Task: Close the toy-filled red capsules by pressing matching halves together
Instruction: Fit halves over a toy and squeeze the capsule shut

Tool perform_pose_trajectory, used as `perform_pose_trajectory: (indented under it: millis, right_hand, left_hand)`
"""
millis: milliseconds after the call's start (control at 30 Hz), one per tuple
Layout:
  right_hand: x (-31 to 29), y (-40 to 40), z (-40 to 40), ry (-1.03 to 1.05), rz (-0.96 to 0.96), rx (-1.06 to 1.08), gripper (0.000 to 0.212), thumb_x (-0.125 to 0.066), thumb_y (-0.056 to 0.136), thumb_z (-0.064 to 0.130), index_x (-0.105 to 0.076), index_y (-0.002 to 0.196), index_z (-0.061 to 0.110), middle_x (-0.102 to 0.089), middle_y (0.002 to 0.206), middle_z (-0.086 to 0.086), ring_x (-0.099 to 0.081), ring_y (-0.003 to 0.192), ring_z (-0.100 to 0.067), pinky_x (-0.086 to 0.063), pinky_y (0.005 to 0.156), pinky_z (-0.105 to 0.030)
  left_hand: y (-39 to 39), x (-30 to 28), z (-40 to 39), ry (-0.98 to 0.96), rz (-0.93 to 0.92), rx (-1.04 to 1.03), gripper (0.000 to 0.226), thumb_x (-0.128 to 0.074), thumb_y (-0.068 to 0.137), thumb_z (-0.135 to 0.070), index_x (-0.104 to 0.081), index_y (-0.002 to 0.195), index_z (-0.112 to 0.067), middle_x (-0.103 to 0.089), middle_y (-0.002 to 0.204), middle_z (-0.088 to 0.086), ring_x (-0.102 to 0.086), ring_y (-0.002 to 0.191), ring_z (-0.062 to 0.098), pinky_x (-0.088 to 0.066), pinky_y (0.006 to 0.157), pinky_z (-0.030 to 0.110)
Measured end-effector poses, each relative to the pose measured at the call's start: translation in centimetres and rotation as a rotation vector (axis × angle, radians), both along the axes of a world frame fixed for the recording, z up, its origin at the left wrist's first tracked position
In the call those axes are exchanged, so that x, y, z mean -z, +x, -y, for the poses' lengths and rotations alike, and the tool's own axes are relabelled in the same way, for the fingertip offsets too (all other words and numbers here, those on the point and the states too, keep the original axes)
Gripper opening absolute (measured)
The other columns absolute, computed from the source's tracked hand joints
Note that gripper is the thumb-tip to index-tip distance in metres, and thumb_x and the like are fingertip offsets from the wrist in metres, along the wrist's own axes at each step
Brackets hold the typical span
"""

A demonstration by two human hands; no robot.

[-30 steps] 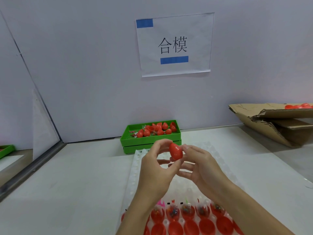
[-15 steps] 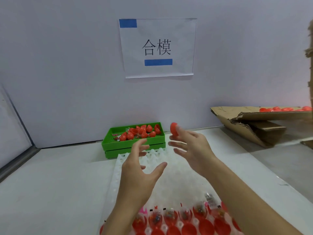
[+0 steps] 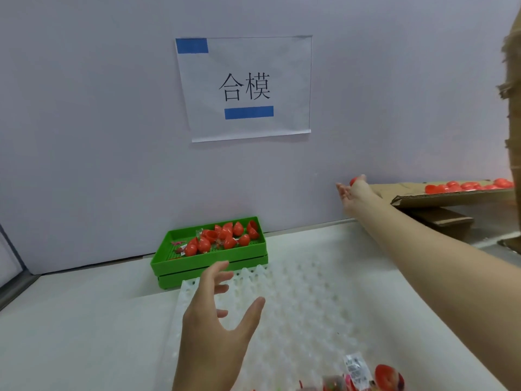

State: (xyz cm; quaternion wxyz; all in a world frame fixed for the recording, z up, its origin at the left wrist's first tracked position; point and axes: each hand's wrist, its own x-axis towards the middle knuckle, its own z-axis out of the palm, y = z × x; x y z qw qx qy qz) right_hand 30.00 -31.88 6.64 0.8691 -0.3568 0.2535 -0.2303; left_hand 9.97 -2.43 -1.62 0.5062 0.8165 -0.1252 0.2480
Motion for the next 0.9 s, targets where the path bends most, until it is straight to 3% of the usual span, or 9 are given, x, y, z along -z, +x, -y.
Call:
perform_pose_trajectory:
  millis: [167,267,300,333,400,500,600,733,900]
  right_hand:
    - [-0.1,1.7,1.8,0.008,-0.109,0.049,0.05,-0.026,0.109,0.041,-0.04,0.144,0.008,-0.064,0.118,-0.007,-0.053,0.059,-0.014,-0.045,0.049,-0.019]
    - [-0.4,1.6,2.0,0.185,-0.089,0.154,0.04,-0.03,0.107,0.029,-0.047,0.142,0.038,-0.06,0.092,0.009,-0.04,0.054,-0.017,-0.037,0.045,-0.021]
    - [-0.4,1.5,1.9,0.219,-0.066,0.167,0.038,-0.03,0.108,0.031,-0.048,0.14,0.038,-0.062,0.093,0.007,-0.044,0.054,-0.017,-0.041,0.047,-0.021]
    - [-0.4,1.3,1.8,0.205,-0.035,0.152,0.038,-0.028,0.108,0.031,-0.047,0.142,0.03,-0.066,0.11,0.003,-0.053,0.062,-0.017,-0.047,0.053,-0.022]
    - [-0.2,1.2,1.2,0.12,-0.037,0.078,0.034,-0.025,0.109,0.026,-0.05,0.126,0.009,-0.061,0.136,-0.011,-0.067,0.086,-0.02,-0.05,0.061,-0.023]
    - [0.4,0.5,-0.2,-0.076,-0.06,-0.042,0.034,-0.025,0.104,0.009,-0.051,0.122,-0.002,-0.065,0.123,-0.018,-0.062,0.071,-0.018,-0.044,0.053,-0.022]
    - [0.8,-1.7,-2.0,-0.322,-0.026,-0.264,0.03,-0.036,0.104,0.007,-0.058,0.124,0.001,-0.066,0.089,-0.009,-0.06,0.068,-0.016,-0.043,0.057,-0.022]
    - [2.6,-6.3,-3.5,-0.768,0.019,-0.572,0.022,-0.049,0.101,0.006,-0.07,0.107,0.004,-0.071,0.079,-0.006,-0.065,0.064,-0.016,-0.046,0.058,-0.024]
    - [6.6,-11.5,-4.7,-1.107,0.004,-0.537,0.021,-0.059,0.097,0.016,-0.078,0.089,0.018,-0.068,0.071,0.0,-0.058,0.06,-0.012,-0.044,0.057,-0.025]
  left_hand:
    - [0.3,0.1,0.0,0.022,0.013,-0.037,0.062,-0.084,0.07,-0.03,-0.043,0.112,-0.05,-0.061,0.11,-0.024,-0.057,0.103,-0.006,-0.047,0.07,0.018]
    - [0.5,0.2,0.1,0.045,0.007,-0.047,0.061,-0.085,0.071,-0.024,-0.044,0.109,-0.048,-0.061,0.11,-0.024,-0.059,0.102,0.0,-0.047,0.07,0.017]
    - [0.5,0.1,0.1,0.049,0.002,-0.048,0.061,-0.085,0.071,-0.023,-0.045,0.109,-0.048,-0.061,0.11,-0.024,-0.059,0.101,0.001,-0.047,0.069,0.017]
    - [0.5,0.0,0.2,0.051,-0.001,-0.048,0.061,-0.085,0.071,-0.022,-0.045,0.108,-0.048,-0.061,0.11,-0.024,-0.059,0.101,0.0,-0.046,0.069,0.017]
    - [0.4,-0.1,0.2,0.054,-0.002,-0.052,0.06,-0.085,0.072,-0.021,-0.046,0.108,-0.048,-0.061,0.108,-0.025,-0.059,0.1,-0.001,-0.046,0.068,0.016]
    - [0.3,-0.4,0.2,0.055,-0.011,-0.055,0.053,-0.083,0.075,-0.02,-0.049,0.107,-0.046,-0.063,0.105,-0.024,-0.061,0.097,-0.001,-0.047,0.067,0.016]
    - [0.3,-0.4,0.1,0.066,-0.026,-0.058,0.043,-0.079,0.079,-0.019,-0.054,0.103,-0.044,-0.066,0.1,-0.021,-0.061,0.095,0.0,-0.048,0.068,0.016]
    - [0.4,-0.5,-0.4,0.086,-0.076,-0.046,0.024,-0.073,0.086,-0.022,-0.061,0.095,-0.04,-0.068,0.09,-0.019,-0.059,0.095,-0.008,-0.05,0.069,0.017]
    - [0.6,-0.8,-1.9,0.074,-0.194,-0.025,0.015,-0.067,0.092,-0.023,-0.071,0.078,-0.026,-0.071,0.075,-0.014,-0.064,0.077,-0.004,-0.048,0.064,0.011]
